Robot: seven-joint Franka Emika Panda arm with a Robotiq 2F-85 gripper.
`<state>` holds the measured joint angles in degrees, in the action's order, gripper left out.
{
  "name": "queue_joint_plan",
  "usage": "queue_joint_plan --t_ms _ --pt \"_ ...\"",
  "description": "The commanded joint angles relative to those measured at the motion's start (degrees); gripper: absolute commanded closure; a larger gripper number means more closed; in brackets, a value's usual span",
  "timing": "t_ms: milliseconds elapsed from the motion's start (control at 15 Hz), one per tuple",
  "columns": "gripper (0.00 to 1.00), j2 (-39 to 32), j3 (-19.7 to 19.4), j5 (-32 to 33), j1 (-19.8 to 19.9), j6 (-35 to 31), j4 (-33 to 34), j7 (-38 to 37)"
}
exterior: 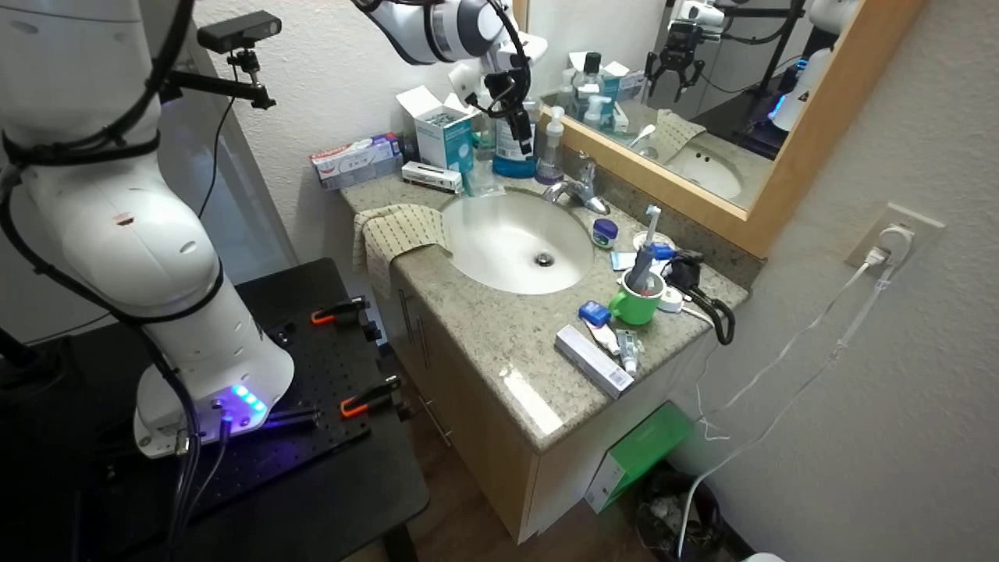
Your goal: Push the handle of the tap to the right and then push up
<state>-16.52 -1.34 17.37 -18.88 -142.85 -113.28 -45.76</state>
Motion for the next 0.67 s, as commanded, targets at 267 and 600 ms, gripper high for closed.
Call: queue_joint_plan --t_ms 267,600 --pt "0.0 0.1 1.3 0.3 1.4 -0.3 -0.1 0.3" --pt "0.0 -0.1 1.4 0.3 1.4 0.1 0.1 -0.1"
